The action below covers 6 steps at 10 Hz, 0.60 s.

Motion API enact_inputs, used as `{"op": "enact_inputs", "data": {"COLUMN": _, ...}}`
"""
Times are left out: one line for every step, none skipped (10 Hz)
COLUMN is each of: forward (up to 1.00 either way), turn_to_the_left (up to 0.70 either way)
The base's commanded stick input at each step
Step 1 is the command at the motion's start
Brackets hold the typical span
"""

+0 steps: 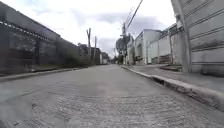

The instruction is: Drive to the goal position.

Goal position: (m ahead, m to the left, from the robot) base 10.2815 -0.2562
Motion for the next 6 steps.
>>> {"op": "enact_inputs", "data": {"forward": 1.0, "turn_to_the_left": -0.34}}
{"op": "enact_inputs", "data": {"forward": 1.0, "turn_to_the_left": -0.22}}
{"op": "enact_inputs", "data": {"forward": 1.0, "turn_to_the_left": -0.01}}
{"op": "enact_inputs", "data": {"forward": 1.0, "turn_to_the_left": 0.06}}
{"op": "enact_inputs", "data": {"forward": 1.0, "turn_to_the_left": 0.06}}
{"op": "enact_inputs", "data": {"forward": 1.0, "turn_to_the_left": 0.06}}
